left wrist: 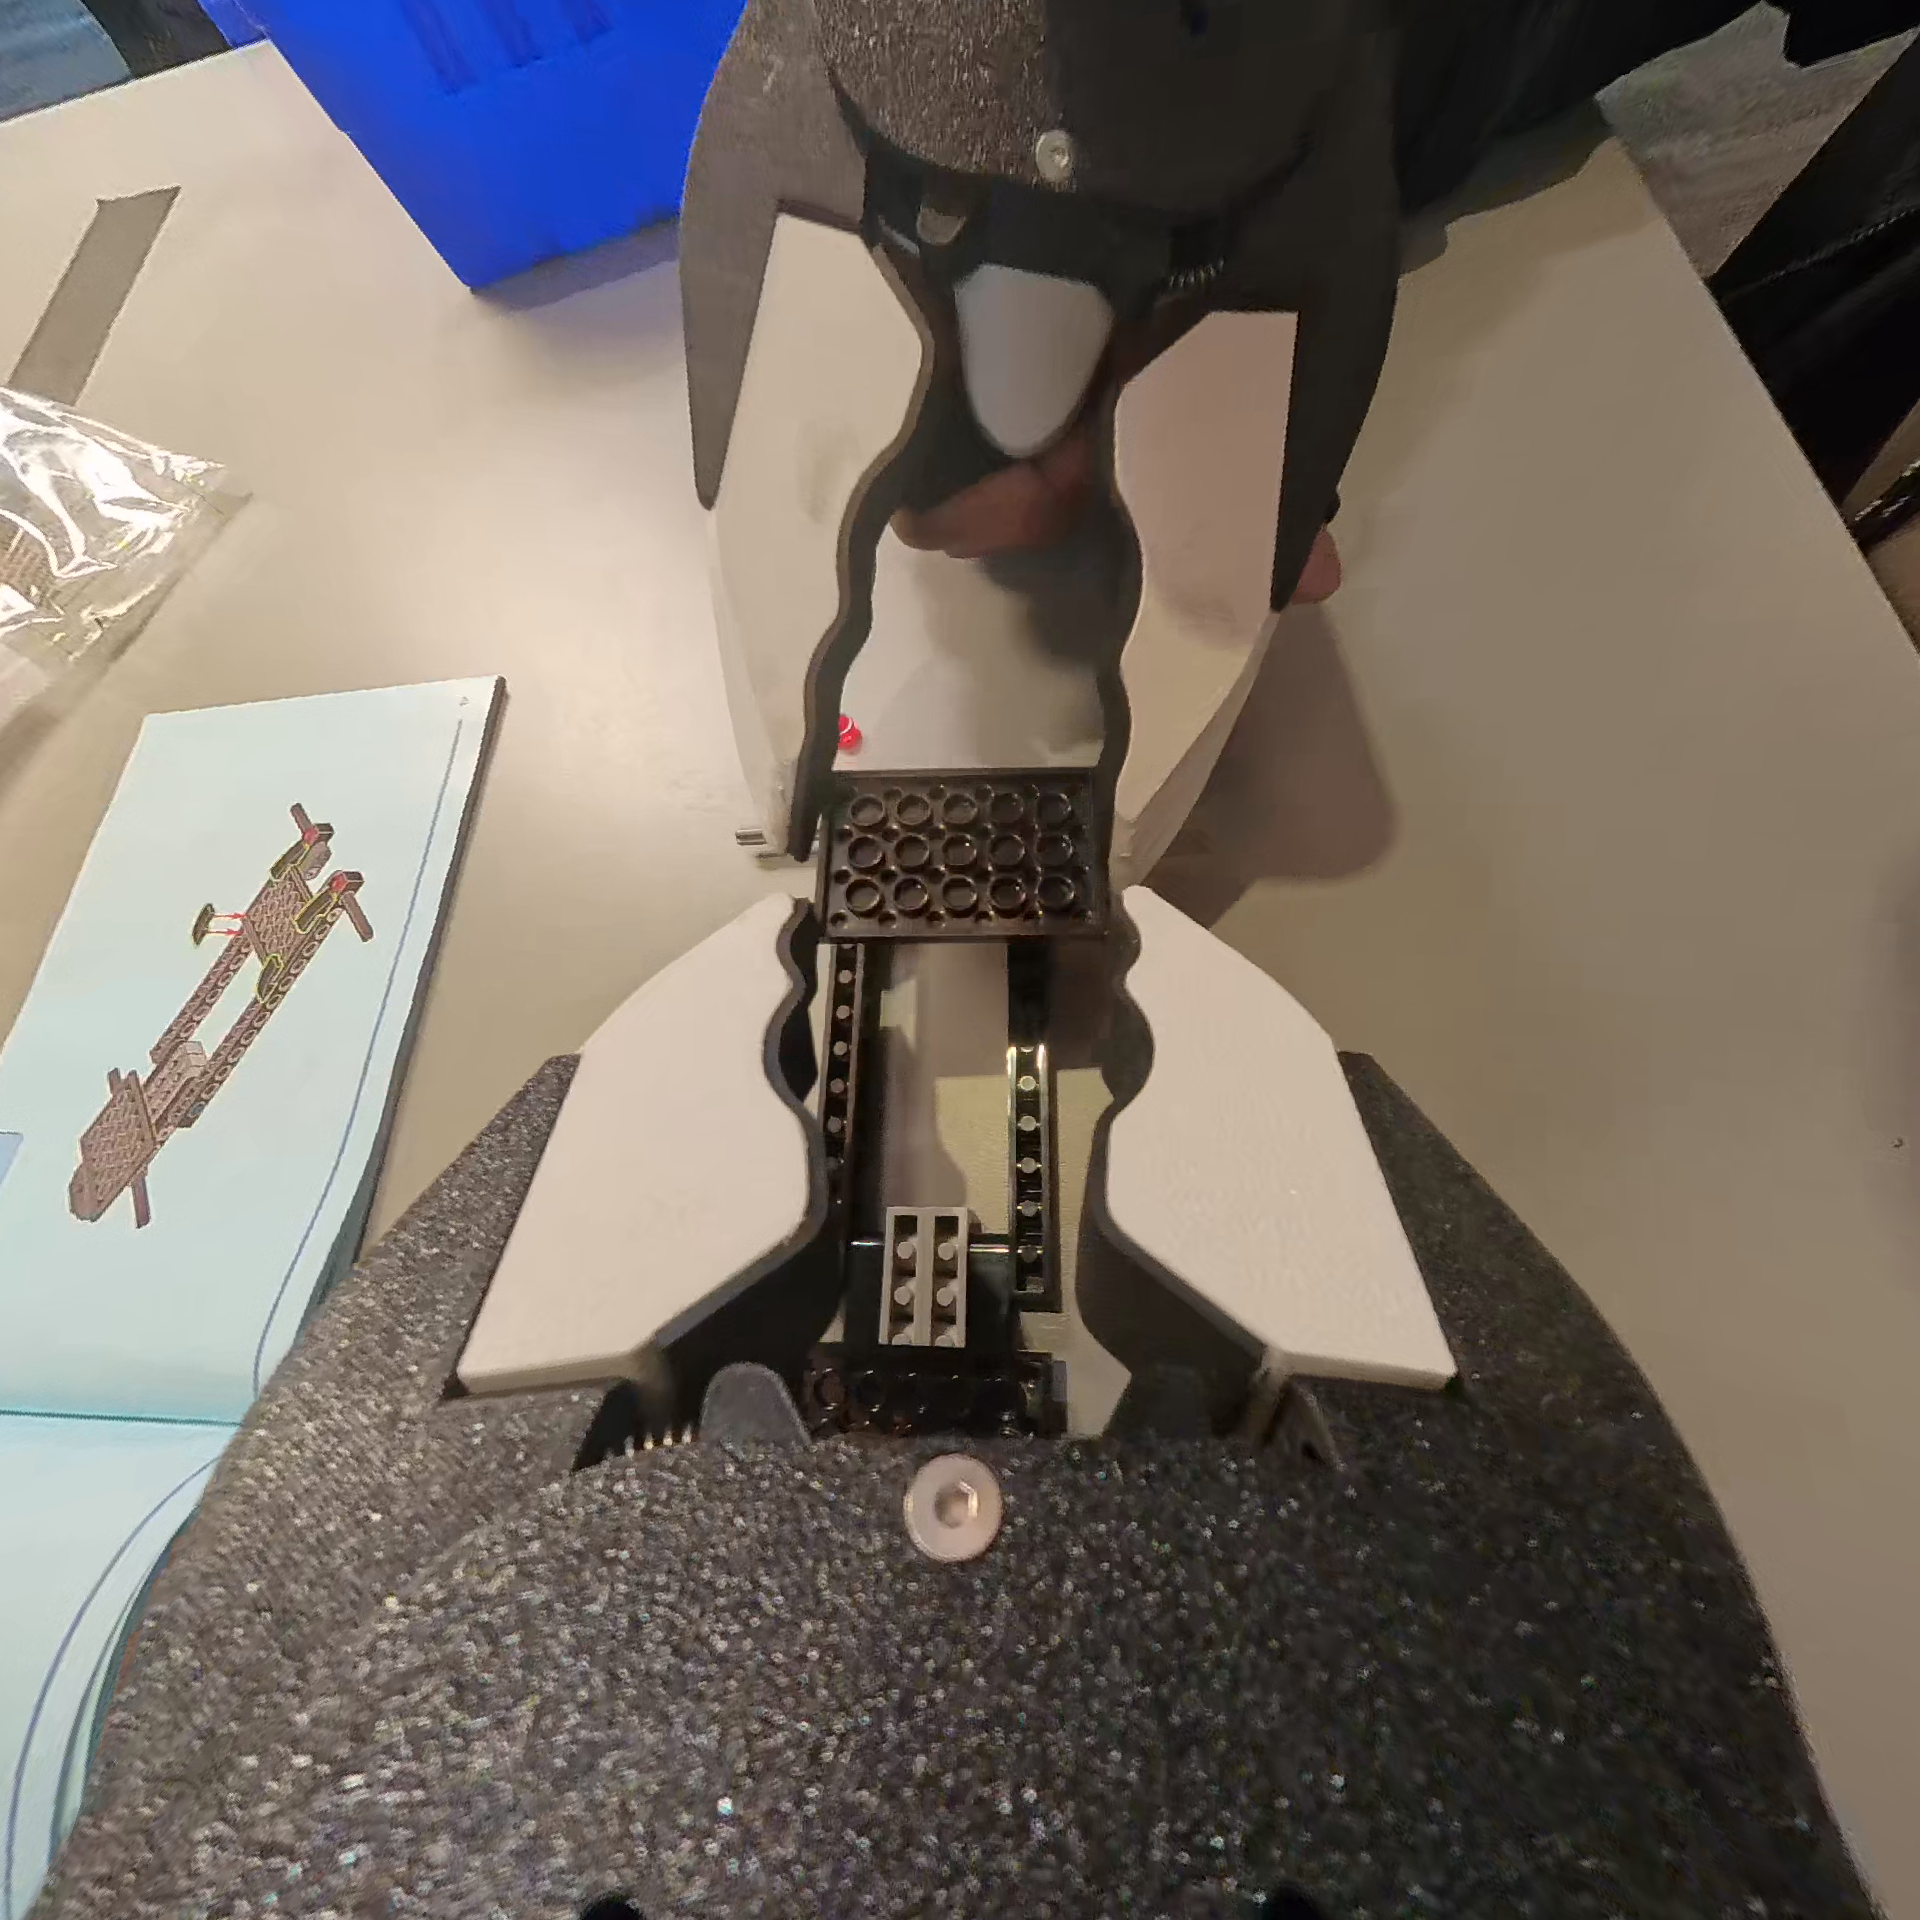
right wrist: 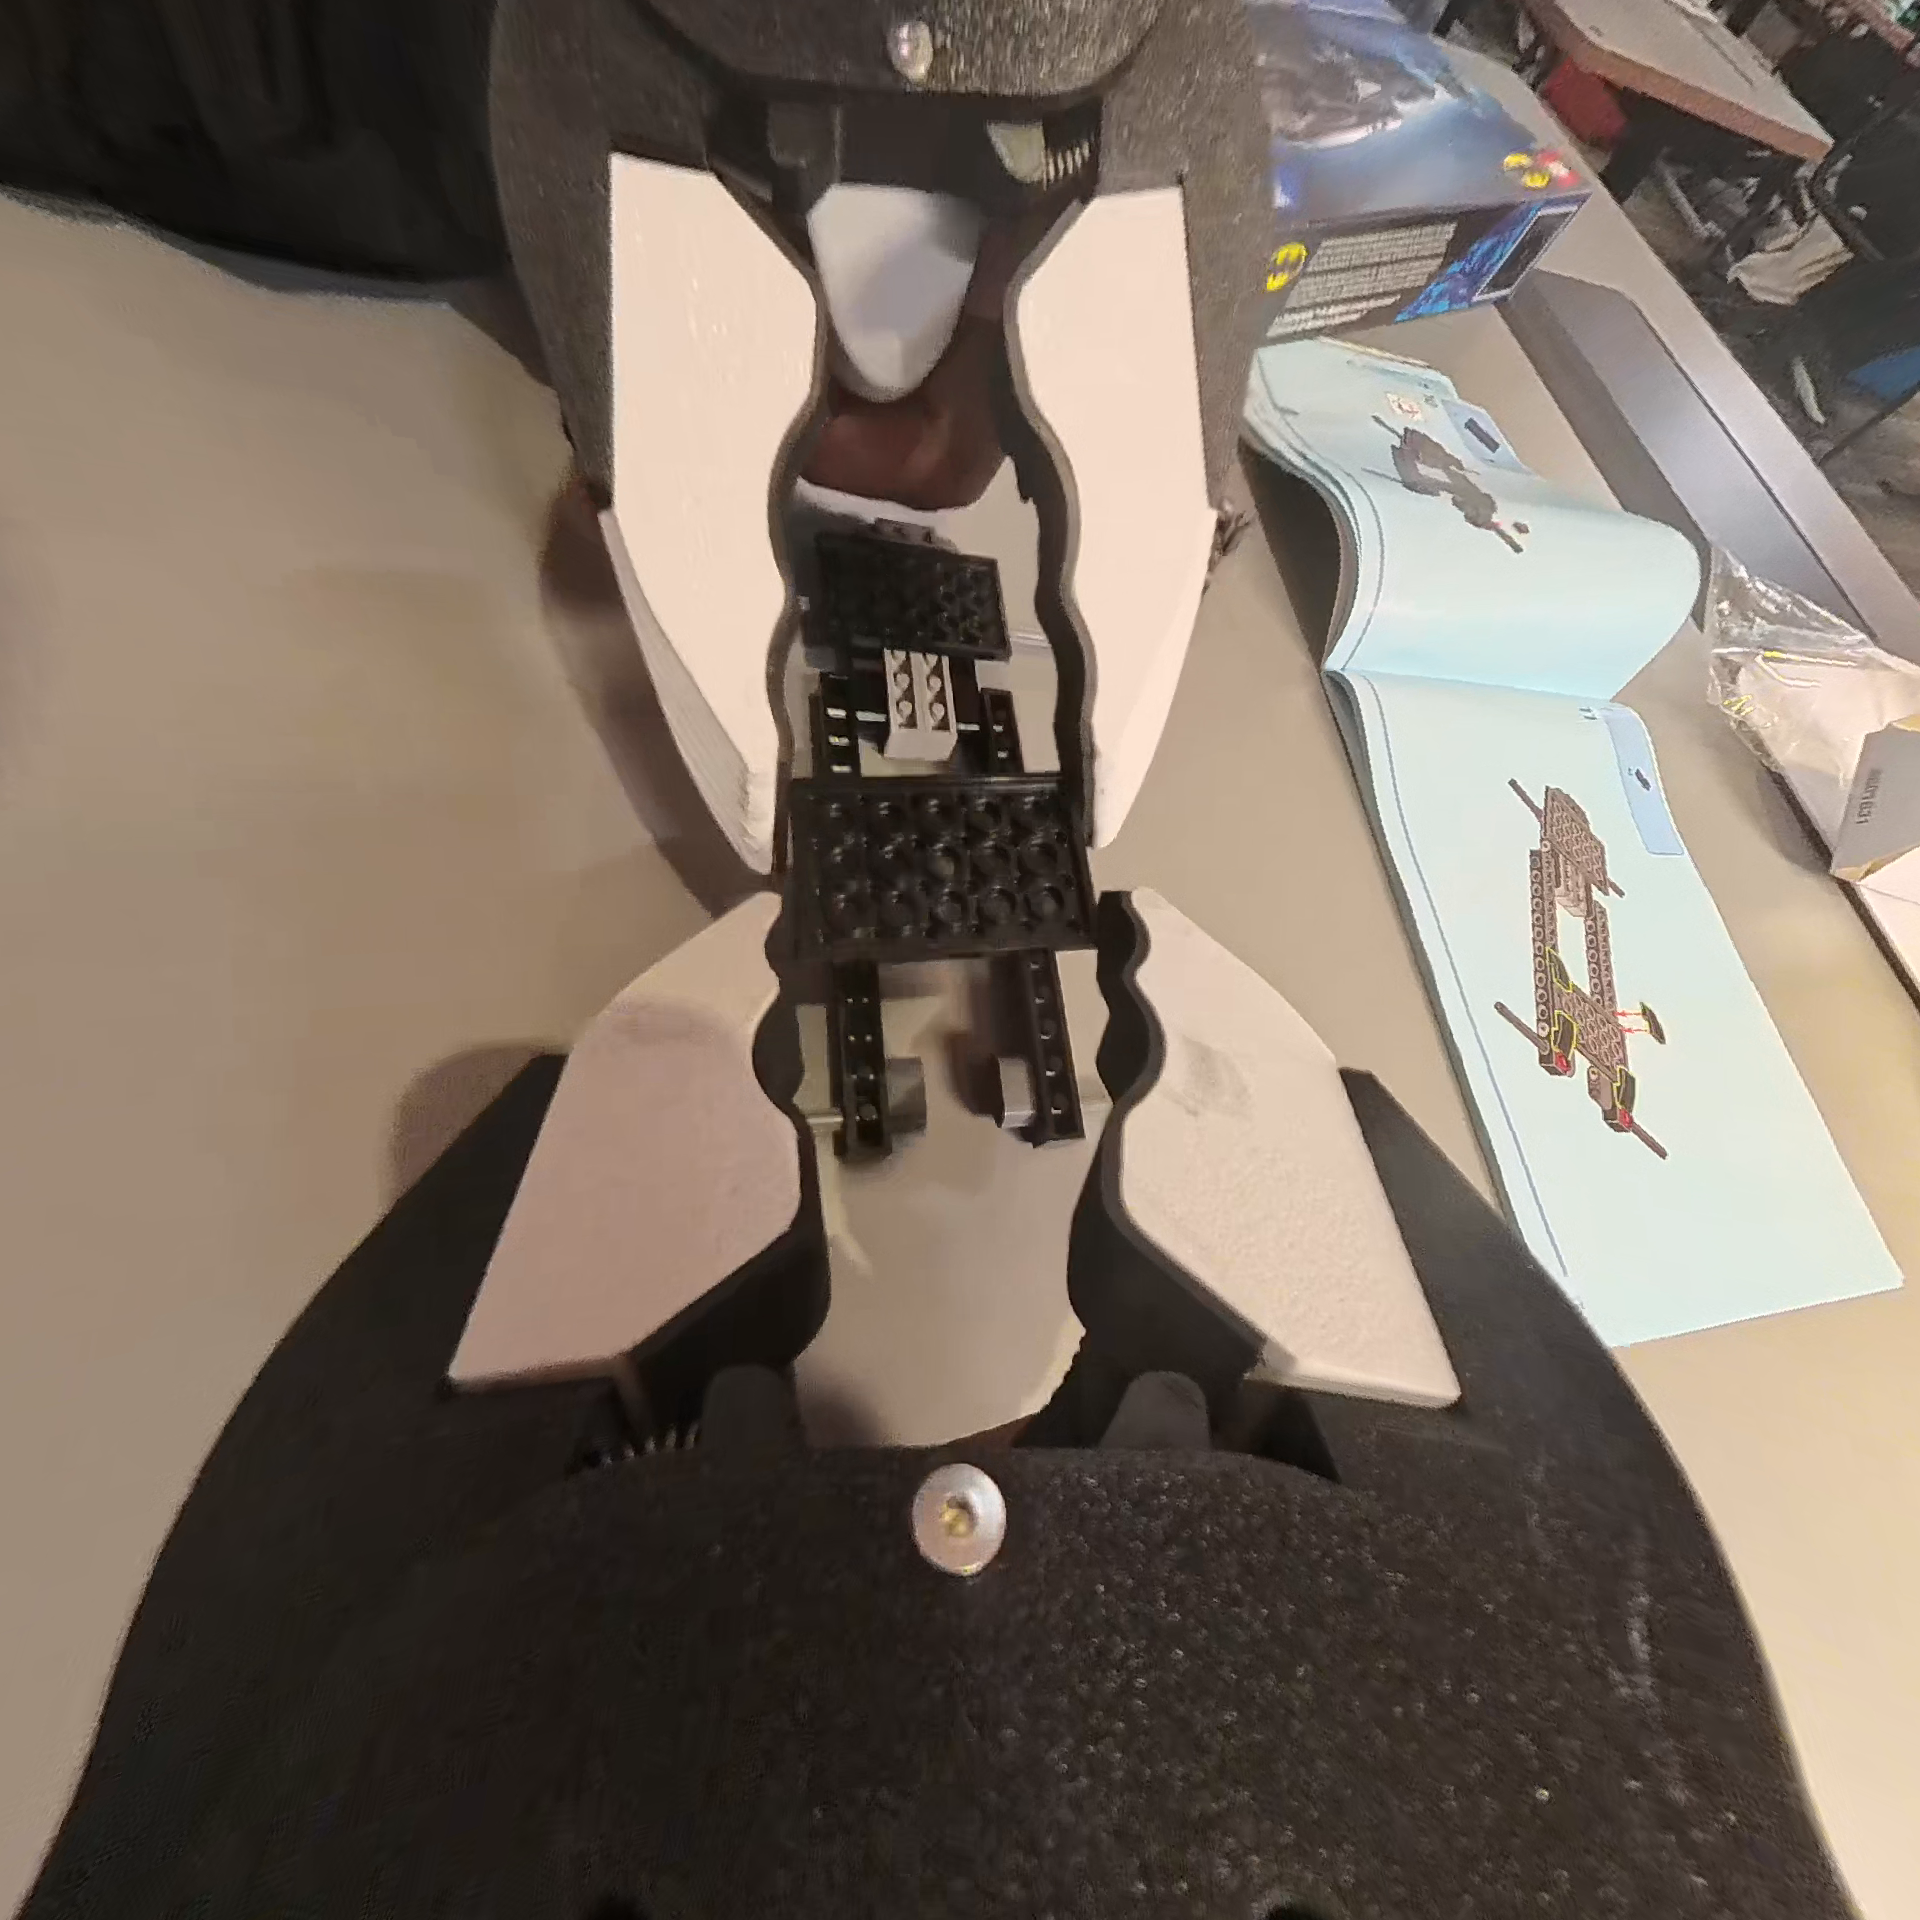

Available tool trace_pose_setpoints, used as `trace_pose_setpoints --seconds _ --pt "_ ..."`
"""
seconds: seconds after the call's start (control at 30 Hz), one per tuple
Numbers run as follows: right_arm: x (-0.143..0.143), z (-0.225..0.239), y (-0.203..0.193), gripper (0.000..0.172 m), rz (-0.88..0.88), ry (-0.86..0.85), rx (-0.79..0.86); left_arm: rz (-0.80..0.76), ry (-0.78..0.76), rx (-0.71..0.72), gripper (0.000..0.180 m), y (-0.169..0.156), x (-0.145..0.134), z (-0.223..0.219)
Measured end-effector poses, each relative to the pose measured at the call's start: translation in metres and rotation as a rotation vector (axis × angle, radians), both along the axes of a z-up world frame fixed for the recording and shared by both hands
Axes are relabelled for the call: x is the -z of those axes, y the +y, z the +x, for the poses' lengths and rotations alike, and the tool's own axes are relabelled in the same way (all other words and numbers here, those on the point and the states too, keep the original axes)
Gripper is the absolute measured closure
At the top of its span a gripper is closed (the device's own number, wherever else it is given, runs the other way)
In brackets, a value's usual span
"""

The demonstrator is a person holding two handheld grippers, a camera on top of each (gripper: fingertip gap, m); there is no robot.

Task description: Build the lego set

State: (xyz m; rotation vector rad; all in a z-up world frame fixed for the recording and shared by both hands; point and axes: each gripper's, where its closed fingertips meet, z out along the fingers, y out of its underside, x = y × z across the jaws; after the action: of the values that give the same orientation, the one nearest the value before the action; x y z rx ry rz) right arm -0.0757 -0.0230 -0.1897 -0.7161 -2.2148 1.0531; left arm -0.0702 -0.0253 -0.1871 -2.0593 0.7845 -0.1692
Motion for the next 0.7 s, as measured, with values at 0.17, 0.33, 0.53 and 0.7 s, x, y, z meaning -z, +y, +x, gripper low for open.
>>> trace_pose_setpoints --seconds 0.17,0.33,0.53,0.7 --pt "0.013 0.004 0.010 0.111 0.061 -0.067 -0.004 -0.059 0.070 -0.006 0.128 0.004 0.009 -0.009" --pt "0.012 0.009 0.021 0.110 0.001 -0.118 0.003 -0.142 0.045 0.001 0.128 0.006 0.015 -0.007" --pt "0.014 0.010 0.025 0.112 -0.006 -0.143 0.004 -0.221 0.060 -0.002 0.128 0.011 0.025 -0.006" --pt "0.014 0.011 0.026 0.113 -0.010 -0.153 0.003 -0.250 0.084 0.002 0.127 0.011 0.030 -0.004"
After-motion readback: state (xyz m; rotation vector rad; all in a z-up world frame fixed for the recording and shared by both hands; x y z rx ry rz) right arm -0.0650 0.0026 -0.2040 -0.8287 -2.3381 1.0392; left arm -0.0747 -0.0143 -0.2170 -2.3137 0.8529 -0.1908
